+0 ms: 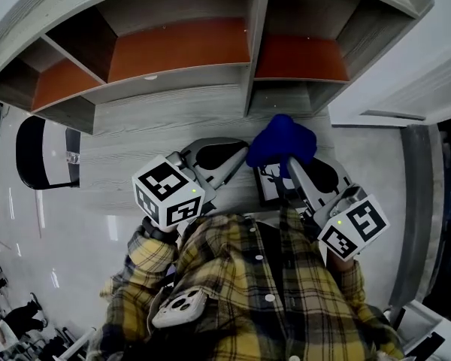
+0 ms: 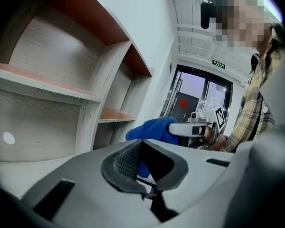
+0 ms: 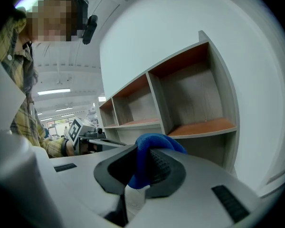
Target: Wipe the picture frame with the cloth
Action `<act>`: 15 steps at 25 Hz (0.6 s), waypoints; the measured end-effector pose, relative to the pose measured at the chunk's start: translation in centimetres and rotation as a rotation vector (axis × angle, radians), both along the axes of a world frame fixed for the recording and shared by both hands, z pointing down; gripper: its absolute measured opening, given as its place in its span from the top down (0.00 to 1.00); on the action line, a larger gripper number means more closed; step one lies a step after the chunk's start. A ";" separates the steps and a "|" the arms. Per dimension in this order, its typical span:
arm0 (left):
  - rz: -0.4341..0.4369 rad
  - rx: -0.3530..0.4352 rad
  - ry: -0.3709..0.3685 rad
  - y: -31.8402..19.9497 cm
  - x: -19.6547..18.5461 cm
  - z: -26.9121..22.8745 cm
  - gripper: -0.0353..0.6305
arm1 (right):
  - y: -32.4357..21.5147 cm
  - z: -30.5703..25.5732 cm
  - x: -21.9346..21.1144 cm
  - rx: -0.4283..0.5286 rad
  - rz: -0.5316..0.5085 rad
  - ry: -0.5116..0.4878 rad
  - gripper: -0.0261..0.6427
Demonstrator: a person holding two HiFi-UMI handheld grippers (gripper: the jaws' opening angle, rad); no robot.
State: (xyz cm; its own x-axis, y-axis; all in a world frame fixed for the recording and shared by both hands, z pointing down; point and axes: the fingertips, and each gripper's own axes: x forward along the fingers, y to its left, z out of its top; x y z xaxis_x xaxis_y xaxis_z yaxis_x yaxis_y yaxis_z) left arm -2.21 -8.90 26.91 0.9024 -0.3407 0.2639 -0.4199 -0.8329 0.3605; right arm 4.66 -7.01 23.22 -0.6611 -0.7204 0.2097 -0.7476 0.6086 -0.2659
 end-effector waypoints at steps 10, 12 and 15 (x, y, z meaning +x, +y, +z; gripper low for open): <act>-0.001 0.045 -0.025 0.0 0.6 -1.1 0.94 | 0.7 0.6 -0.3 0.000 -0.015 0.023 0.89; 0.002 0.051 -0.033 0.0 0.6 -1.1 0.94 | 0.9 0.7 -0.5 -0.002 -0.023 0.024 0.89; 0.002 0.063 -0.051 -0.2 0.6 -1.2 0.94 | 1.1 0.9 -0.5 -0.007 -0.028 0.024 0.89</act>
